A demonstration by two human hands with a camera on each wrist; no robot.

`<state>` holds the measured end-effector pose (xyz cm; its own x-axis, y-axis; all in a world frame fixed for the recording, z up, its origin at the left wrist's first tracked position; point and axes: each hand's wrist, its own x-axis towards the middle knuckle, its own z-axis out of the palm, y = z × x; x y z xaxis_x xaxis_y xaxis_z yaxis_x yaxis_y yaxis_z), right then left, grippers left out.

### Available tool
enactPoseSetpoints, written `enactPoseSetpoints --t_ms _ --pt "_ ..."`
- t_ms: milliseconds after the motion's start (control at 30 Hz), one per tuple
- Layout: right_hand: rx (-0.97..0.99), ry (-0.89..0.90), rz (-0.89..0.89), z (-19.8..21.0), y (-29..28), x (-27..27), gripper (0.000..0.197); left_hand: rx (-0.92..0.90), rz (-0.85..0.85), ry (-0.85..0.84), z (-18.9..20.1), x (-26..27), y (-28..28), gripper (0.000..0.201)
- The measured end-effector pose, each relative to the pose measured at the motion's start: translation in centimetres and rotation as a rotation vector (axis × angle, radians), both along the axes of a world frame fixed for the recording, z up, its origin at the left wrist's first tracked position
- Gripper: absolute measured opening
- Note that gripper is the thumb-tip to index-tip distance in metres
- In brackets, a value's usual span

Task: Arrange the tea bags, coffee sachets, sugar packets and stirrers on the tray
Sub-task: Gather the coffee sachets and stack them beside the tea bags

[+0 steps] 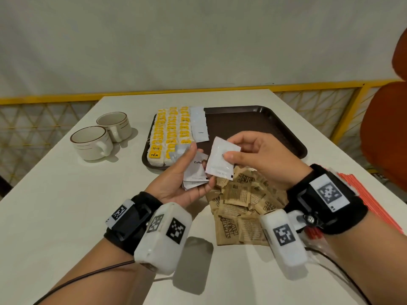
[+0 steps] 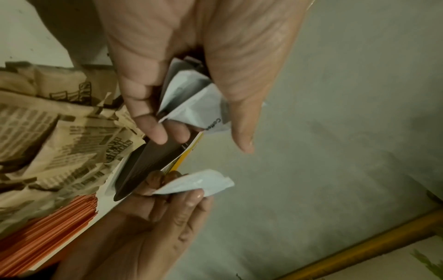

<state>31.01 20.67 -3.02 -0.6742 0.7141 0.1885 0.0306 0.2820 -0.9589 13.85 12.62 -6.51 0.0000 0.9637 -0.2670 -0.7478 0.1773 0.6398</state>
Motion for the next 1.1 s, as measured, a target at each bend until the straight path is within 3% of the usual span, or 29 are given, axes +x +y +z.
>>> enactPoseSetpoints --t_ms 100,167,267,333,500,633,700,933,1100 --pt "0.252 -0.209 0.038 0.9 -0.4 -1.0 0.012 -0.014 -0.043 0.040 0.2 0.6 -0.1 0.068" --pt "0.326 -0.260 0.009 1.0 -0.6 -2.0 0.014 0.018 -0.064 0.067 0.2 0.8 -0.3 0.056" --pt "0.394 -0.300 -0.064 1.0 -0.6 -3.0 0.017 0.061 -0.077 0.108 0.3 0.9 -0.7 0.023" --pt "0.410 -0.293 -0.080 0.9 -0.3 -3.3 0.020 0.058 -0.084 0.125 0.4 0.8 -0.8 0.015" --pt "0.447 -0.382 0.153 1.7 -0.2 -2.7 0.071 0.051 -0.022 0.111 0.5 0.6 -0.2 0.024" --pt "0.745 -0.659 0.252 1.5 -1.2 -3.5 0.114 0.044 -0.034 0.077 0.3 0.7 -0.1 0.028" --pt "0.831 -0.671 0.236 1.0 -1.1 -4.4 0.112 0.073 -0.028 0.132 0.1 0.8 -0.2 0.025" --pt "0.780 -0.496 0.255 0.9 0.2 -5.9 0.073 0.109 0.032 0.128 0.3 0.3 -0.4 0.034" --pt "0.867 -0.590 0.249 0.9 -0.1 -6.3 0.092 0.096 0.110 0.252 0.2 0.6 0.0 0.048"
